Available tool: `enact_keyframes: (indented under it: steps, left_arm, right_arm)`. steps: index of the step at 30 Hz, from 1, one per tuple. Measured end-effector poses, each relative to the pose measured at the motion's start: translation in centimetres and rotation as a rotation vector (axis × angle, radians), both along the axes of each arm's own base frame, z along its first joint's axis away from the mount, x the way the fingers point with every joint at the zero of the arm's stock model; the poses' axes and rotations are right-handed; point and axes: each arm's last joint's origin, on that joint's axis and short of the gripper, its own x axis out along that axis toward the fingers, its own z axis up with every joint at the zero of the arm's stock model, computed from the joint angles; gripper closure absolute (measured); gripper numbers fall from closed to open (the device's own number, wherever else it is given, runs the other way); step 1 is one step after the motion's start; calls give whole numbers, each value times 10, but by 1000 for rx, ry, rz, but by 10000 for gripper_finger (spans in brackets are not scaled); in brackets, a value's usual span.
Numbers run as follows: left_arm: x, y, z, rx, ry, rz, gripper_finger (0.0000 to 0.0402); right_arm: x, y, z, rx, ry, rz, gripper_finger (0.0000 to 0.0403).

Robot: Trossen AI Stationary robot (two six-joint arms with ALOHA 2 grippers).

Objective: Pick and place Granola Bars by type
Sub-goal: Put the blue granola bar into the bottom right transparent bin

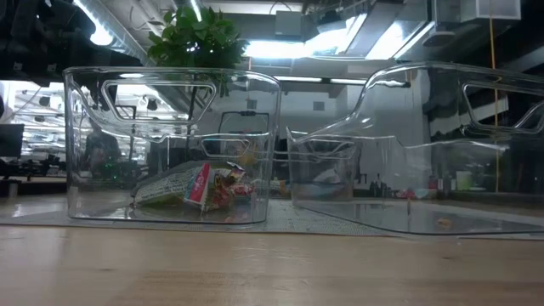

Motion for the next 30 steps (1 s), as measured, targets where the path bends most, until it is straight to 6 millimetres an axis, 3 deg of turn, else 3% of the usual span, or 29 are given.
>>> enact_keyframes:
  steps: [17, 25, 30]
  left_arm:
    - [0, 0, 0, 0, 0, 1, 359]
    - [0, 0, 0, 0, 0, 1, 363]
    - [0, 0, 0, 0, 0, 1, 360]
  right_arm:
    - [0, -11, 86, -109, -289, 89, 399]
    - [5, -23, 116, -180, -428, 150, 396]
    - [15, -41, 130, -221, -468, 191, 394]
